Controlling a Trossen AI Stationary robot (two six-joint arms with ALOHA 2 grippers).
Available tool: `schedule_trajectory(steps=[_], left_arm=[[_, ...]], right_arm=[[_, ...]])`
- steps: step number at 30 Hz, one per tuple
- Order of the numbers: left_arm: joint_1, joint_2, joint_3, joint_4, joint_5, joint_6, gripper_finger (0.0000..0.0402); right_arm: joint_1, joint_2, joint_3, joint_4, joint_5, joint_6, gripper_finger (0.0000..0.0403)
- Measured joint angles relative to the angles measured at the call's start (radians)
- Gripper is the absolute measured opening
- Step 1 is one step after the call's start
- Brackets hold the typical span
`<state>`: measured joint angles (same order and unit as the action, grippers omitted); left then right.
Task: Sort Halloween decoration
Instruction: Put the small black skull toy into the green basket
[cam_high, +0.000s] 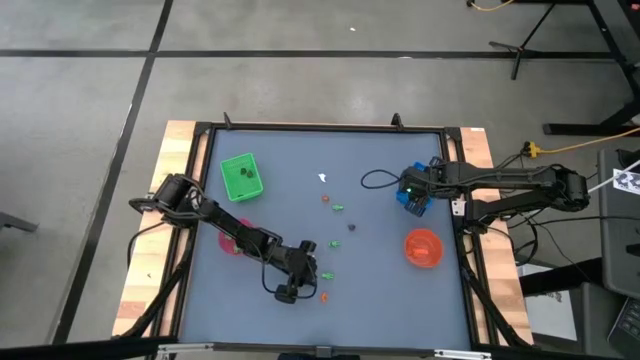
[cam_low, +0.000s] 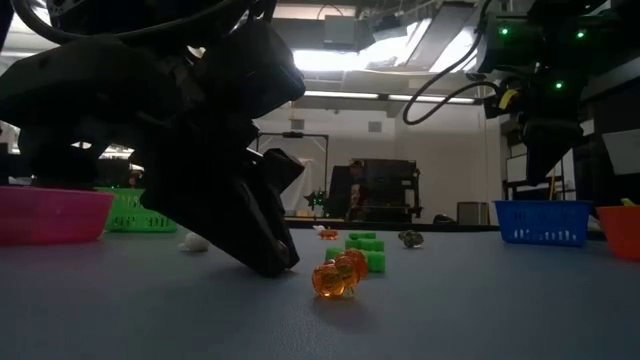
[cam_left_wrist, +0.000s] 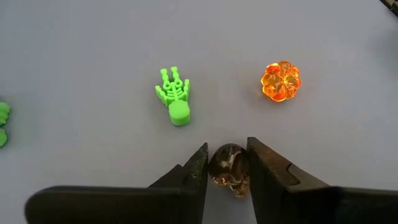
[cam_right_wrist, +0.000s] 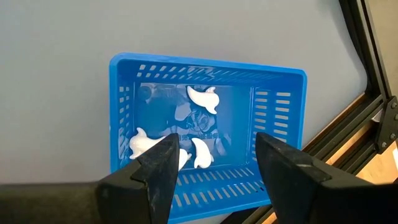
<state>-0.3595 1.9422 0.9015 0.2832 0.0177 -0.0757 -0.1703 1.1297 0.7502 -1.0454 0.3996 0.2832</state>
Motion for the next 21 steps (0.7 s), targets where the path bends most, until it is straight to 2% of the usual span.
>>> schedule_trajectory(steps=[6,12,17,21], left_arm=[[0.002,-0.021,0.0,-0.018,-0.006,0.0,0.0068],[0.029,-0.132,-0.001,-0.105,-0.031,0.007,0.0067],[0.073,-0.282,0.0,-0.264,-0.081,0.008,0.0067],[0.132,-0.43,0.0,-0.477,-0.14,0.037,0.0067]], right_arm=[[0.0,0.0,0.0,0.0,0.0,0.0,0.0211],[0.0,0.0,0.0,0.0,0.0,0.0,0.0211],[0.0,0.0,0.0,0.0,0.0,0.0,0.0211],[0.0,0.0,0.0,0.0,-0.002,0.0,0.0211]])
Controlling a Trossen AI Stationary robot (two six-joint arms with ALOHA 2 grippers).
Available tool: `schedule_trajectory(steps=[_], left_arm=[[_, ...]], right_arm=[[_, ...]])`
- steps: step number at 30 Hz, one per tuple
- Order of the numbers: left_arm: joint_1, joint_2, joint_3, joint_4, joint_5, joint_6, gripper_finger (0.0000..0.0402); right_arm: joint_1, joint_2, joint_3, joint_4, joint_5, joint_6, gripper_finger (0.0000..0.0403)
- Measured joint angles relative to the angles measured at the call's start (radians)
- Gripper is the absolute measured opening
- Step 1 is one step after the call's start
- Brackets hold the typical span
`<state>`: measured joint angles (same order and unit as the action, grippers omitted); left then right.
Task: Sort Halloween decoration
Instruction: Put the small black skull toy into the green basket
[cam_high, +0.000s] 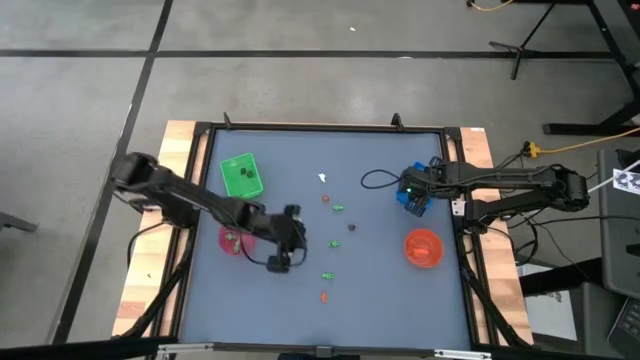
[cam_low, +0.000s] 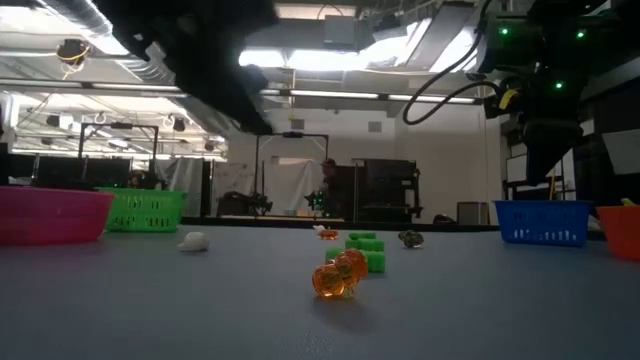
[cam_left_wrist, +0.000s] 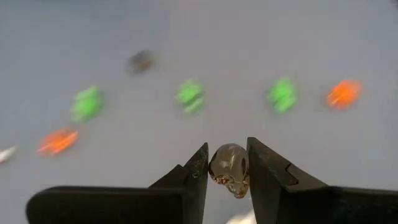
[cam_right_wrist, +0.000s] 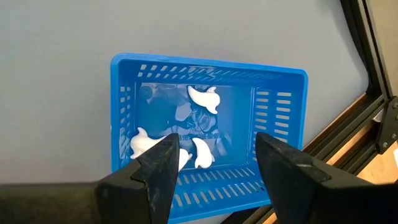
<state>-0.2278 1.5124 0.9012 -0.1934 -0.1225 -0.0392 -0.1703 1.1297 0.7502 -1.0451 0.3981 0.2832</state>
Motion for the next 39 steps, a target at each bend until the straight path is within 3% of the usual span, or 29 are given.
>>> schedule_trajectory(steps=[8,14,24,33,39], left_arm=[[0.199,-0.244,0.0,-0.463,-0.168,0.049,0.007],[0.362,-0.283,0.0,-0.648,-0.216,0.049,0.0071],[0.523,-0.256,-0.001,-0.741,-0.247,0.046,0.0072],[0.576,-0.256,-0.001,-0.742,-0.261,-0.007,0.0076],[0.586,-0.256,-0.001,-0.742,-0.261,-0.012,0.0107]], right_arm=[[0.0,0.0,0.0,0.0,-0.007,0.0,0.0211],[0.0,0.0,0.0,0.0,-0.008,0.0,0.0211],[0.0,0.0,0.0,0.001,-0.01,0.0,0.0211],[0.0,0.0,0.0,0.002,-0.01,0.003,0.0211],[0.0,0.0,0.0,0.002,-0.01,0.003,0.0211]])
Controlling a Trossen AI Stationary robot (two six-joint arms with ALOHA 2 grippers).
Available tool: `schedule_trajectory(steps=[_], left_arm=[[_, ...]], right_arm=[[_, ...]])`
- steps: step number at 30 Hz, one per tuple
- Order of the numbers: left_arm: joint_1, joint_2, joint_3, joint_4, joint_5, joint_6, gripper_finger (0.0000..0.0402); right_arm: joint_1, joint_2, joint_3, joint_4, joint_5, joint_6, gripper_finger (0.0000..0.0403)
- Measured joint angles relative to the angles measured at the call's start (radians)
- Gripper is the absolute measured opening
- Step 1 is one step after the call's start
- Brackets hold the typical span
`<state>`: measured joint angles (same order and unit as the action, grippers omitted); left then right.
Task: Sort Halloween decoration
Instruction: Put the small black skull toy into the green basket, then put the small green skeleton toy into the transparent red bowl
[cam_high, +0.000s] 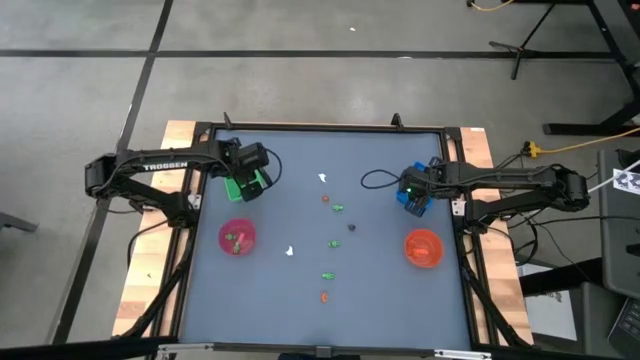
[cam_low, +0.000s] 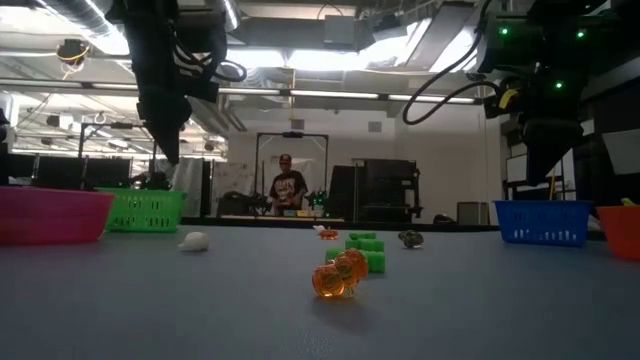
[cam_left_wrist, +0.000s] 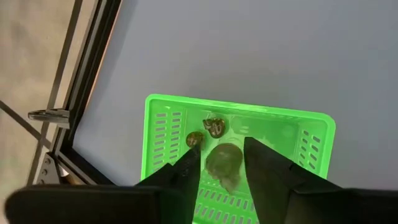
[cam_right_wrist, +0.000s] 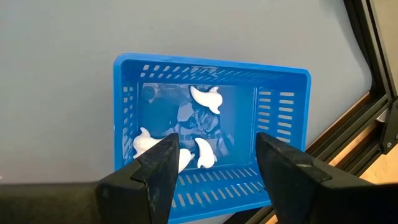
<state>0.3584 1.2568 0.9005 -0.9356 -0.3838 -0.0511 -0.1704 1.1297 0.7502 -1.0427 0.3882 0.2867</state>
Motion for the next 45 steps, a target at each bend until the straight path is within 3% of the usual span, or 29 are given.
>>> schedule_trajectory(steps=[10,17,21,34,40,45], left_arm=[[0.0,0.0,0.0,0.012,0.015,-0.015,0.0145],[0.0,0.0,0.0,0.131,0.199,-0.103,0.016],[-0.009,0.0,0.0,0.288,0.296,-0.1,0.0169],[-0.112,0.022,0.0,0.865,0.298,-0.096,0.0173],[-0.147,0.142,0.001,1.125,0.301,-0.096,0.0173],[-0.153,0.267,0.001,1.246,0.302,-0.096,0.0173]], right_arm=[[0.0,0.0,0.0,0.001,0.0,0.0,0.0211],[0.0,0.0,0.0,0.002,0.0,0.0,0.0211],[0.0,0.0,0.0,0.002,0.0,0.0,0.0211],[0.0,0.0,0.0,0.002,0.0,0.0,0.0211],[0.0,0.0,0.0,0.004,0.0,0.0,0.0211],[0.0,0.0,0.0,0.004,0.0,0.0,0.0211]])
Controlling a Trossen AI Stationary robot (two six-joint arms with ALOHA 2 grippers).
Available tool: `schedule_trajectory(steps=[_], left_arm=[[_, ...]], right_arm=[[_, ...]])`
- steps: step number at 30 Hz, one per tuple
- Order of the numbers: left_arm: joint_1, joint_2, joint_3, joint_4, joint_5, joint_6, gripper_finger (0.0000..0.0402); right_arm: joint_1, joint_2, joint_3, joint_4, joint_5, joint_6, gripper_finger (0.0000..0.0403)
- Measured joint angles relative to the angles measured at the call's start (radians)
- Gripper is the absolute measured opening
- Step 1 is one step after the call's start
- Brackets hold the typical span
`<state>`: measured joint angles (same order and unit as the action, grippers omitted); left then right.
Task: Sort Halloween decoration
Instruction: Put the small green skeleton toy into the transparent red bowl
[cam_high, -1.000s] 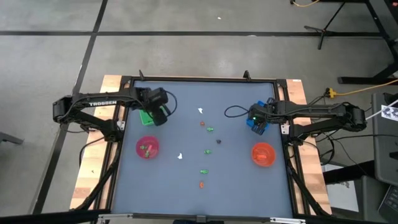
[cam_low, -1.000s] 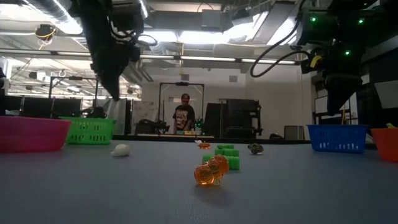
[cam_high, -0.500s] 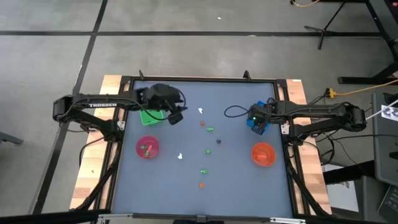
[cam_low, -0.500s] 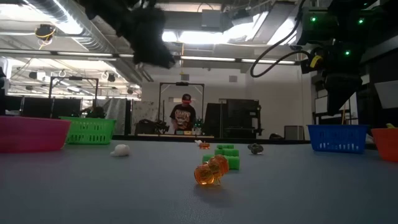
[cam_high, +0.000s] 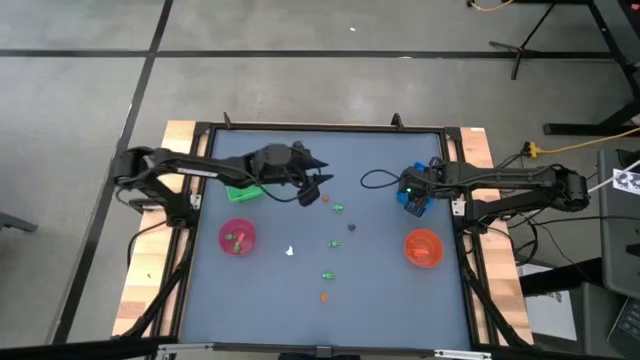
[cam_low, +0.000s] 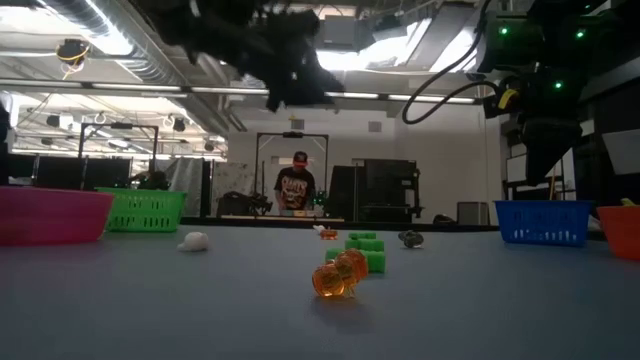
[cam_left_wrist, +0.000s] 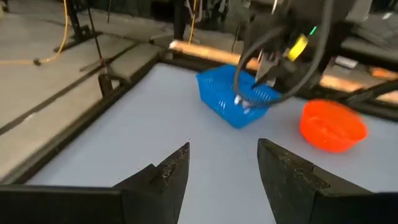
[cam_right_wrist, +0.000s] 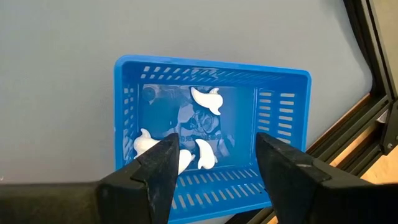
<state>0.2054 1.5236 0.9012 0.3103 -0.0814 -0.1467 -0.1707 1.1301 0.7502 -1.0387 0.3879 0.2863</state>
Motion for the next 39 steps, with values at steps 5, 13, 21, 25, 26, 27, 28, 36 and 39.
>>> schedule_trajectory(steps=[5,13,21,25,26,27,28,36,39], left_arm=[[0.001,0.117,0.0,0.045,0.034,0.0,0.0173],[-0.005,0.256,0.0,0.06,0.05,0.0,0.0173],[-0.046,0.355,0.0,0.111,0.047,0.0,0.0173],[-0.059,0.404,0.0,0.162,0.046,0.0,0.0173],[-0.061,0.414,0.0,0.173,0.046,0.0,0.0173],[-0.063,0.424,0.0,0.183,0.045,0.0,0.0173],[-0.064,0.43,0.0,0.188,0.045,0.0,0.0173],[-0.063,0.468,0.0,0.187,0.013,0.0,0.0173],[-0.063,0.475,0.0,0.186,0.013,0.015,0.0173]], right_arm=[[0.0,0.0,0.0,0.0,0.0,0.0,0.0211],[0.0,0.0,0.0,0.0,0.0,0.0,0.0211],[0.0,0.0,0.0,0.001,0.0,0.0,0.0211],[0.0,0.0,0.0,0.001,0.0,0.0,0.0211],[0.0,0.0,0.0,0.001,0.0,0.0,0.0211],[0.0,0.0,0.0,0.001,0.0,0.0,0.0211],[0.0,0.0,0.0,0.001,0.0,0.0,0.0211],[0.0,0.0,0.0,0.001,0.0,0.0,0.0211],[0.0,0.0,0.0,0.001,0.0,0.0,0.0211]])
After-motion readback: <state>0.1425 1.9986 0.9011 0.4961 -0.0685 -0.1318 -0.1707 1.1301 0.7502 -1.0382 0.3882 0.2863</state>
